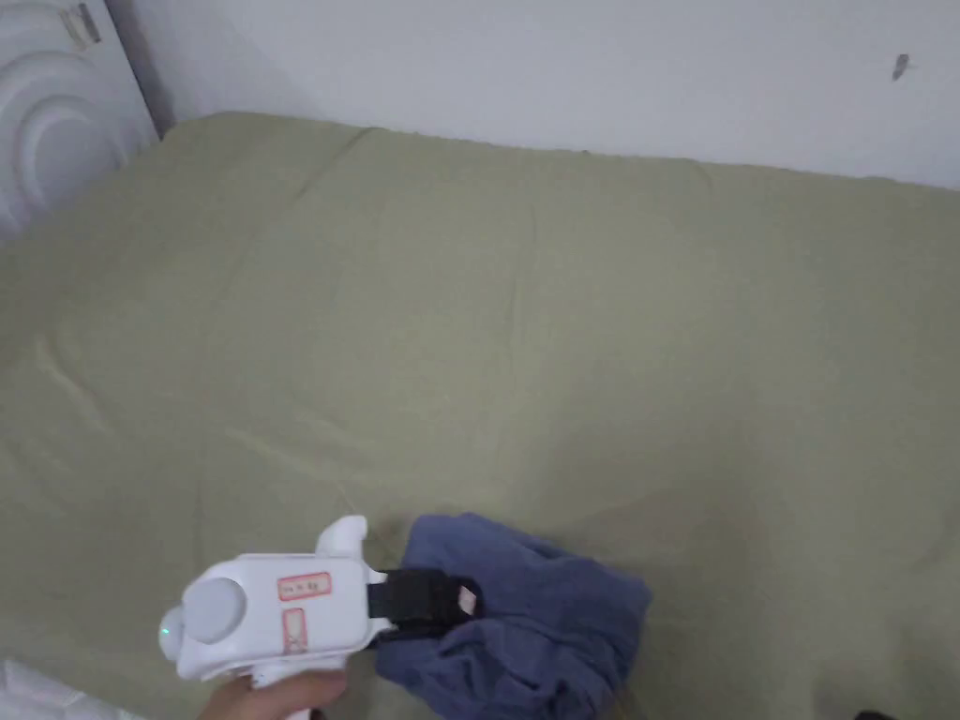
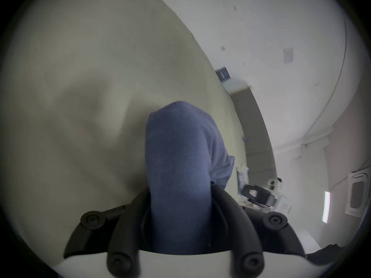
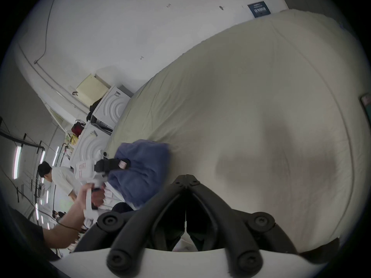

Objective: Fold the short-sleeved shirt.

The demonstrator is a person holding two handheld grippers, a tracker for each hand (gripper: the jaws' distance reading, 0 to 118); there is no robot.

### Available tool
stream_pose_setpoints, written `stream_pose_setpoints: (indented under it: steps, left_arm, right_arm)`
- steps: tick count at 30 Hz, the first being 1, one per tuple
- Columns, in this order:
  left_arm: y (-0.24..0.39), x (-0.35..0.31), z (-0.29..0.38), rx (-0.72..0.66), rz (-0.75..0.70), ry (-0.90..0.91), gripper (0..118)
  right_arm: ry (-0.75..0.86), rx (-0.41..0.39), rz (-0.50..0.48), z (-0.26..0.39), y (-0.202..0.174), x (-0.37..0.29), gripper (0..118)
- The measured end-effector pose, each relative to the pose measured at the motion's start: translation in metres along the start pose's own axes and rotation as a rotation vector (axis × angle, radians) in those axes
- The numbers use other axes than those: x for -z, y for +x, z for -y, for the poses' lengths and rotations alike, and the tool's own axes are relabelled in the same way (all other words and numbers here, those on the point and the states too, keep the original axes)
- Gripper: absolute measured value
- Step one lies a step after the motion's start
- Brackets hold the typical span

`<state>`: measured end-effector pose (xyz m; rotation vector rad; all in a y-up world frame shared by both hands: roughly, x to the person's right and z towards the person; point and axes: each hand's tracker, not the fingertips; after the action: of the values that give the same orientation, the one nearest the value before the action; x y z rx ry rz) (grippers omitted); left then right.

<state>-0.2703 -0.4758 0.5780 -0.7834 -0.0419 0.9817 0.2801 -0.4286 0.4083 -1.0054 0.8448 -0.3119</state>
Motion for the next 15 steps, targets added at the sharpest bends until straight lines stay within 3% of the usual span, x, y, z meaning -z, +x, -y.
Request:
stream_pose_setpoints:
  steps: [6, 11, 13, 14, 15]
  left_arm:
    - [-0.109, -0.160, -0.102, 0.065, -0.254, 0.051, 26]
    - [-0.160, -0.228, -0.135, -0.015, -0.441, 0.070, 26]
    - [-0.179, -0.238, -0.131, -0.133, -0.440, 0.127, 26]
    - [-0.182, -0.240, -0.129, -0.177, -0.451, 0.145, 29]
    - [-0.184, -0.245, -0.126, -0.163, -0.474, 0.166, 55]
  right_arm:
    - [-0.015, 0.020, -0.039, 0.008, -0.034, -0.005, 0]
    - [-0.014, -0.020, 0.005, 0.011, -0.045, -0.002, 0]
    - [-0.004, -0.016, -0.005, 0.011, -0.056, -0.002, 0]
    - [-0.002, -0.018, -0.007, 0.011, -0.060, -0.002, 0]
    - [0.002, -0.021, -0.004, 0.011, -0.063, -0.002, 0]
